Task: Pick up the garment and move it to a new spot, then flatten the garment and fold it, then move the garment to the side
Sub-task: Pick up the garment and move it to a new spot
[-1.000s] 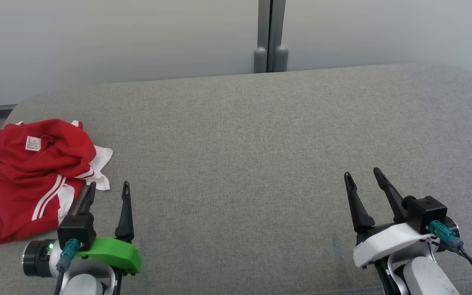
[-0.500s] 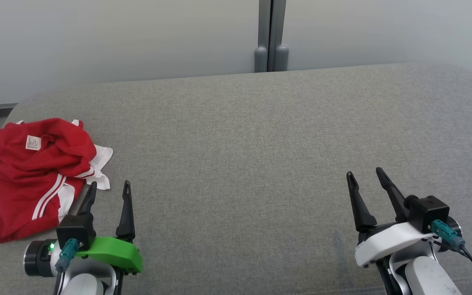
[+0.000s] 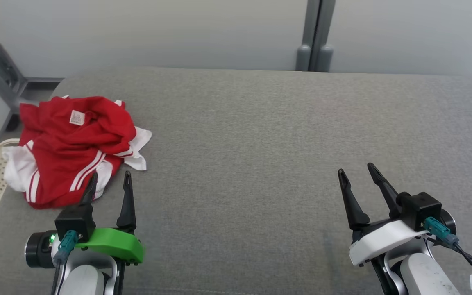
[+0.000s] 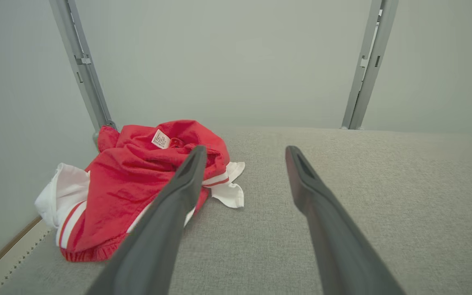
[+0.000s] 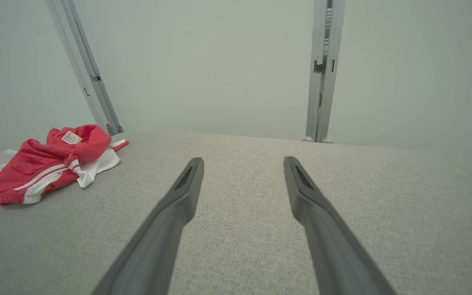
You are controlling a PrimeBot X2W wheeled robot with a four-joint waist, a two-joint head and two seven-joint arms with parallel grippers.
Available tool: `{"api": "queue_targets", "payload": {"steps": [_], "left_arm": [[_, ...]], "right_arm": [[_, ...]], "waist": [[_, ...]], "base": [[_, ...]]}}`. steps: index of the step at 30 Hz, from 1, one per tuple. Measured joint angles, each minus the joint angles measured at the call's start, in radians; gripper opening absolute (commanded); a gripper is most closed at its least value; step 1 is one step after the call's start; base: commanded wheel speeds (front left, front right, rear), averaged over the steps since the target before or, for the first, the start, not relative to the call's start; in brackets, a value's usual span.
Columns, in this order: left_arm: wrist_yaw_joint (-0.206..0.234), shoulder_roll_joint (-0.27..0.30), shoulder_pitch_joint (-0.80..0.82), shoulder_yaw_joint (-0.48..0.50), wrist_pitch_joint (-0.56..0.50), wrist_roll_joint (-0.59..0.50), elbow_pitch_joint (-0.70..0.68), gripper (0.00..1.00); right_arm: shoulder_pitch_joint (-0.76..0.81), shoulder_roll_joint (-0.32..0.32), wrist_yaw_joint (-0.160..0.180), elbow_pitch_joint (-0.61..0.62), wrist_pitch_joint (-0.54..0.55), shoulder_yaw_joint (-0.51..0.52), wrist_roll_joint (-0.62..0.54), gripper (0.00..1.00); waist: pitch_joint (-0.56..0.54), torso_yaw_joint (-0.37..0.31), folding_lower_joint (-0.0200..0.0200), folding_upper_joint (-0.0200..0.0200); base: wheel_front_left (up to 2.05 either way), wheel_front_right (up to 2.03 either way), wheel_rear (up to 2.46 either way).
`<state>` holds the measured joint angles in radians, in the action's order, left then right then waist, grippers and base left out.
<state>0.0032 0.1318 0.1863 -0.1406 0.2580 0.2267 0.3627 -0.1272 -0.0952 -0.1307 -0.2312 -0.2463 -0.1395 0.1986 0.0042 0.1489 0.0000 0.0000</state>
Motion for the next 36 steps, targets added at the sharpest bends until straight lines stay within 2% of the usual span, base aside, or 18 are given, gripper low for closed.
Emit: {"api": "queue_targets", "payload": {"steps": [13,20,25,36], "left_arm": [[0.004,-0.008,-0.014,0.029,0.0,0.009,-0.027,1.0],[0.002,-0.015,-0.024,0.04,0.0,0.009,-0.039,1.0],[0.0,-0.022,-0.026,0.043,0.0,0.008,-0.044,1.0],[-0.005,-0.032,-0.021,0.048,0.0,0.0,-0.039,1.0]], "right_arm": [[-0.009,0.004,0.0,0.009,0.007,-0.054,0.0,1.0],[-0.013,0.007,0.0,0.012,0.009,-0.074,0.002,1.0],[-0.013,0.005,0.0,0.018,0.012,-0.079,0.003,1.0],[-0.021,-0.004,0.0,0.026,0.014,-0.079,0.01,1.0]], "waist": [[0.011,0.225,0.0,0.0],[0.018,0.318,0.0,0.0],[0.026,0.346,0.0,0.0],[0.04,0.335,0.0,0.0]], "base": [[0.0,0.0,0.0],[0.0,0.0,0.0],[0.0,0.0,0.0],[0.0,0.0,0.0]]}}
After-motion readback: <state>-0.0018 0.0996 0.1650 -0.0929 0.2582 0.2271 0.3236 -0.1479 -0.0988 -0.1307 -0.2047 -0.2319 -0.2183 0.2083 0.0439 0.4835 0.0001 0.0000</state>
